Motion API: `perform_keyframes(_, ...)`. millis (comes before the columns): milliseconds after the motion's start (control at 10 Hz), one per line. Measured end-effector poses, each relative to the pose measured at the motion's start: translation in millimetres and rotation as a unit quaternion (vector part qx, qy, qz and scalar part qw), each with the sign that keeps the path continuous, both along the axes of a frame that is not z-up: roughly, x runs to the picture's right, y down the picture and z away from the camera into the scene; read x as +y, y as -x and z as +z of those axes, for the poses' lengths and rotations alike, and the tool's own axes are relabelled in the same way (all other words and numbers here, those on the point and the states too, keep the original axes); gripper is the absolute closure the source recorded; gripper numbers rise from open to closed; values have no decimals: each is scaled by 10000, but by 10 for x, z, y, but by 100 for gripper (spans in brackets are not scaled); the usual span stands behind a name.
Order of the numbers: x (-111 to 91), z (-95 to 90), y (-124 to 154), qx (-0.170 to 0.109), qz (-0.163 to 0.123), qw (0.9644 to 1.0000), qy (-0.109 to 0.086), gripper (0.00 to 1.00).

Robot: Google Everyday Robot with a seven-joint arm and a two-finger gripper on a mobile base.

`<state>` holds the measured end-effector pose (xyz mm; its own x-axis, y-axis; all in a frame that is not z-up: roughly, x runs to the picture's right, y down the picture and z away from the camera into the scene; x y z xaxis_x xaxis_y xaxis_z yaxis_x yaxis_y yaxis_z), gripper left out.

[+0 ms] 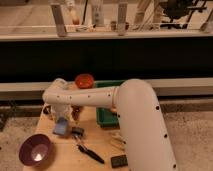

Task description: Place sponge in table surface

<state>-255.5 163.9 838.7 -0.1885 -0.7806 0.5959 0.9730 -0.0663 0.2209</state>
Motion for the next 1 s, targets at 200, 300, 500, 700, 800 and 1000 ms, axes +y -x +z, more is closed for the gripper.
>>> perform_keyframes(200,43,21,-13,62,-57,10000,31,100)
perform_keyframes(300,64,34,-22,98,-85,9999,36,100)
perform_keyframes(500,98,50,-16,160,-139,9998,34,100)
perform_keyframes(700,123,72,-18,218,-191,9996,30,97)
perform_keyframes(800,130,83,-16,245,-206,9995,34,88)
perform_keyframes(1000,145,107,-4,277,-222,9994,59,66)
